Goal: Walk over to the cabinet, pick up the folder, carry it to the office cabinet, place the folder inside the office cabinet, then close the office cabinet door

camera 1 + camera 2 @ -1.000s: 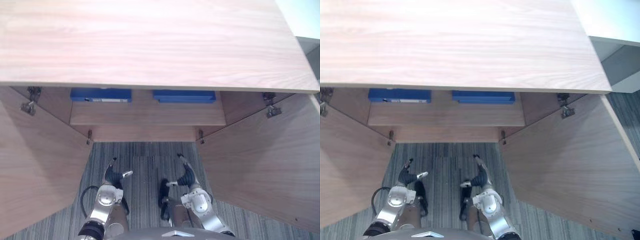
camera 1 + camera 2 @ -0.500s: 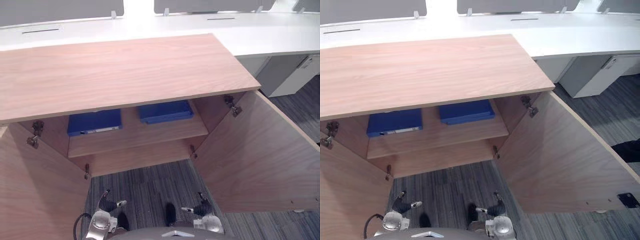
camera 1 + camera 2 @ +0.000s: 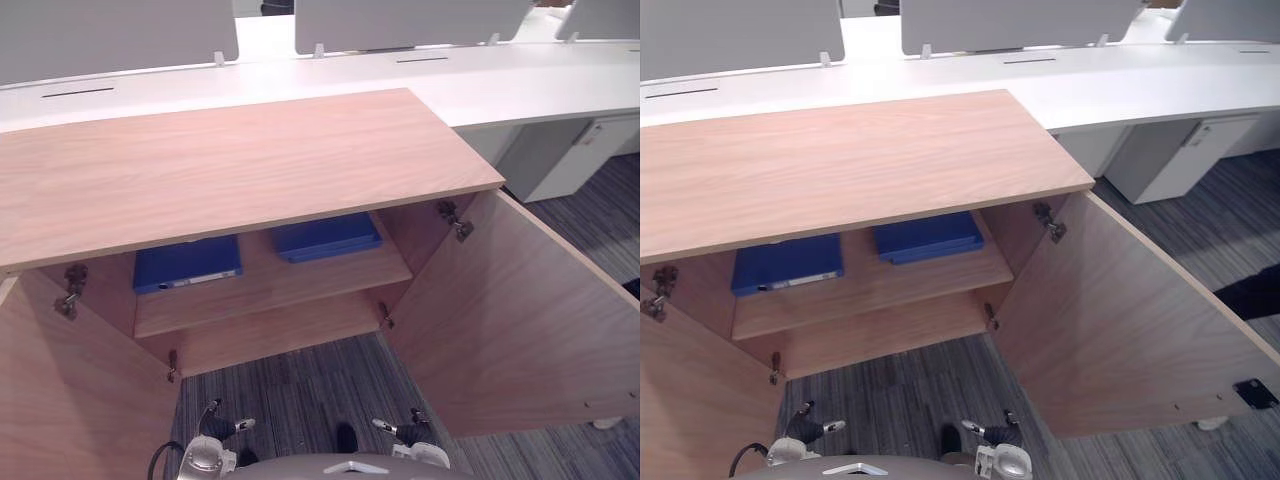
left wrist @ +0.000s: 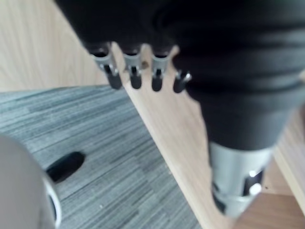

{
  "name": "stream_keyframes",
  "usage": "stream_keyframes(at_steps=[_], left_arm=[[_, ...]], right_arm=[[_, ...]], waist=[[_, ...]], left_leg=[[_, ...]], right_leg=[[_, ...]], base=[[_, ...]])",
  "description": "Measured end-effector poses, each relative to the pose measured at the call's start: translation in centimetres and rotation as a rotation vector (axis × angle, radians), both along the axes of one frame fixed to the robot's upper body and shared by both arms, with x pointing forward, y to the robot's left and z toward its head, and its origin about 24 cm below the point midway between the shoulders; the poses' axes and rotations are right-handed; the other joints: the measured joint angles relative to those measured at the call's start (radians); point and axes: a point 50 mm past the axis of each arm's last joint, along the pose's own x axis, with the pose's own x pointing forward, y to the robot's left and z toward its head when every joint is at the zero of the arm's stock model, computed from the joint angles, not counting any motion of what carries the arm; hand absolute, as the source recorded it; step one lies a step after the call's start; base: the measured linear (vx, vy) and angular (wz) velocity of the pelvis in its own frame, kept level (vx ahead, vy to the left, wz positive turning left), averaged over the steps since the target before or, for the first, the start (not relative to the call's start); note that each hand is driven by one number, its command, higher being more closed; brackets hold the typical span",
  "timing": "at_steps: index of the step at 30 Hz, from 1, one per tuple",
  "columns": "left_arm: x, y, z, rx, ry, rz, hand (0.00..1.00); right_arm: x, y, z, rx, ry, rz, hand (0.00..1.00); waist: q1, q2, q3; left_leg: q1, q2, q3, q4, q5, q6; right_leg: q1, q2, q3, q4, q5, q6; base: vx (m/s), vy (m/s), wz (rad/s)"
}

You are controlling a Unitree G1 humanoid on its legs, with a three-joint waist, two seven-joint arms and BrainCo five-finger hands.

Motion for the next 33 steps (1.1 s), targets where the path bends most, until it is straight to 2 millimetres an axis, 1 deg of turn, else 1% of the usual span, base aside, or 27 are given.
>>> stream_keyframes(at_steps=[1, 3, 4, 5, 6, 8, 11, 13, 15, 18, 21, 23, 25, 27, 28, 29, 30, 33], left_arm=[[0.0, 0.0, 0.0, 0.0, -0.001, 0.0, 0.0], [0.2, 0.1, 0.1, 0.002, -0.005, -0.001, 0.0], [0.2, 0.1, 0.1, 0.003, -0.005, -0.002, 0.0], [0.2, 0.1, 0.1, 0.003, -0.005, -0.003, 0.0], [0.2, 0.0, 0.1, 0.003, -0.006, -0.005, 0.0], [0.3, -0.1, 0.1, 0.001, -0.012, -0.015, 0.0], [0.7, -0.3, 0.2, -0.001, -0.019, -0.031, 0.0], [1.1, -0.6, 0.3, -0.012, -0.024, -0.05, 0.0], [1.4, -0.6, 0.4, -0.014, -0.031, -0.061, 0.0], [1.3, -0.5, 0.3, -0.017, -0.025, -0.064, 0.0], [1.2, -0.5, 0.3, -0.027, -0.017, -0.073, 0.0], [1.0, -0.5, 0.2, -0.029, -0.006, -0.098, 0.0], [1.0, -0.3, 0.2, -0.026, -0.004, -0.099, 0.0], [1.0, -0.2, 0.2, -0.027, 0.0, -0.101, 0.0], [1.0, -0.2, 0.2, -0.028, -0.002, -0.102, 0.0], [1.0, -0.3, 0.2, -0.035, 0.0, -0.104, 0.0], [1.0, -0.4, 0.2, -0.04, 0.001, -0.107, 0.0], [1.3, -0.4, 0.3, -0.046, -0.005, -0.113, 0.0]], right_arm=[[0.1, -0.4, 0.3, -0.004, -0.026, -0.028, 0.0], [0.1, -1.6, 1.3, -0.041, -0.083, -0.09, 0.0], [0.5, -2.2, 1.9, -0.059, -0.121, -0.117, 0.0], [0.6, -3.2, 2.6, -0.094, -0.16, -0.162, 0.0], [0.4, -3.7, 3.0, -0.106, -0.177, -0.186, 0.0], [0.8, -5.3, 4.3, -0.149, -0.252, -0.245, 0.0], [0.2, -7.4, 5.7, -0.219, -0.303, -0.339, 0.0], [-0.6, -9.0, 6.6, -0.269, -0.327, -0.429, 0.0], [-0.9, -10.3, 7.5, -0.3, -0.37, -0.515, 0.0], [-0.9, -11.2, 8.1, -0.306, -0.422, -0.617, 0.0], [0.0, -12.2, 9.4, -0.296, -0.525, -0.702, 0.0], [0.9, -12.9, 10.9, -0.301, -0.63, -0.749, 0.0], [1.7, -13.3, 11.6, -0.293, -0.686, -0.772, 0.0], [2.7, -13.3, 12.3, -0.272, -0.746, -0.781, 0.0], [3.5, -13.4, 12.8, -0.263, -0.783, -0.782, 0.0], [4.3, -13.6, 13.5, -0.264, -0.816, -0.772, 0.0], [4.7, -13.8, 13.8, -0.266, -0.833, -0.765, 0.0], [6.7, -14.8, 16.0, -0.271, -0.924, -0.716, 0.0]], waist=[[-0.002, 0.001, 0.0], [-0.017, 0.002, -0.003], [-0.026, 0.002, -0.003], [-0.036, 0.002, -0.003], [-0.042, 0.002, -0.003], [-0.057, 0.002, -0.006], [-0.083, 0.005, -0.017], [-0.089, 0.008, -0.024], [-0.106, 0.01, -0.026], [-0.112, 0.009, -0.026], [-0.13, 0.017, -0.025], [-0.137, 0.023, -0.027], [-0.145, 0.024, -0.024], [-0.146, 0.029, -0.017], [-0.148, 0.032, -0.009], [-0.148, 0.042, -0.001], [-0.149, 0.049, 0.003], [-0.156, 0.079, 0.025]], left_leg=[[0.008, -0.001, 0.009, 0.0, -0.003, 0.002], [0.02, -0.001, 0.033, 0.0, -0.015, -0.001], [0.025, -0.002, 0.046, 0.0, -0.018, -0.002], [0.034, -0.002, 0.064, 0.0, -0.025, -0.003], [0.039, -0.002, 0.073, 0.0, -0.028, -0.002], [0.051, -0.001, 0.098, 0.001, -0.039, -0.006], [0.049, -0.002, 0.121, 0.006, -0.048, -0.009], [0.05, -0.002, 0.139, 0.006, -0.055, -0.01], [0.051, -0.002, 0.143, 0.007, -0.059, -0.009], [0.067, 0.0, 0.172, 0.007, -0.071, -0.013], [0.08, -0.002, 0.201, 0.007, -0.085, -0.017], [0.088, -0.005, 0.226, 0.007, -0.095, -0.017], [0.093, -0.005, 0.239, 0.007, -0.101, -0.019], [0.1, -0.003, 0.261, 0.018, -0.114, -0.022], [0.096, 0.004, 0.276, 0.054, -0.134, -0.021], [0.091, 0.011, 0.283, 0.085, -0.153, -0.018], [0.087, 0.014, 0.285, 0.098, -0.162, -0.018], [0.079, 0.022, 0.284, 0.139, -0.195, -0.018]], right_leg=[[0.0, 0.001, 0.013, 0.0, 0.0, 0.0], [-0.001, 0.004, 0.037, 0.0, -0.003, -0.005], [-0.004, 0.004, 0.048, 0.0, -0.004, -0.007], [-0.005, 0.007, 0.065, 0.0, -0.003, -0.008], [-0.005, 0.009, 0.074, 0.0, -0.003, -0.008], [-0.008, 0.014, 0.098, 0.0, -0.003, -0.009], [-0.022, 0.017, 0.116, 0.0, -0.001, -0.012], [-0.032, 0.02, 0.131, 0.0, 0.003, -0.017], [-0.033, 0.022, 0.134, 0.0, 0.003, -0.018], [-0.033, 0.03, 0.161, 0.0, 0.003, -0.024], [-0.035, 0.033, 0.187, 0.0, -0.001, -0.029], [-0.041, 0.037, 0.212, 0.0, -0.001, -0.03], [-0.042, 0.04, 0.222, 0.0, -0.001, -0.03], [-0.042, 0.045, 0.241, 0.0, -0.001, -0.03], [-0.042, 0.046, 0.253, 0.0, -0.001, -0.029], [-0.042, 0.048, 0.266, 0.0, 0.001, -0.026], [-0.042, 0.048, 0.267, 0.0, 0.002, -0.025], [-0.045, 0.05, 0.27, 0.001, 0.004, -0.023]], base=[[-0.02, 0.001, -0.36], [-0.01, 0.0, -0.36], [-0.02, -0.005, -0.44], [-0.02, -0.006, -0.4], [-0.02, -0.012, -0.44], [-0.01, -0.018, -0.39], [0.0, -0.025, -0.26], [0.01, -0.03, -0.22], [0.01, -0.032, -0.1], [0.0, -0.024, -0.3], [-0.01, -0.02, -0.3], [0.0, -0.024, -0.29], [0.01, -0.038, -0.27], [0.02, -0.051, -0.36], [0.03, -0.075, -0.37], [0.03, -0.072, -0.34], [0.03, -0.069, -0.26], [0.02, -0.055, -0.21]])
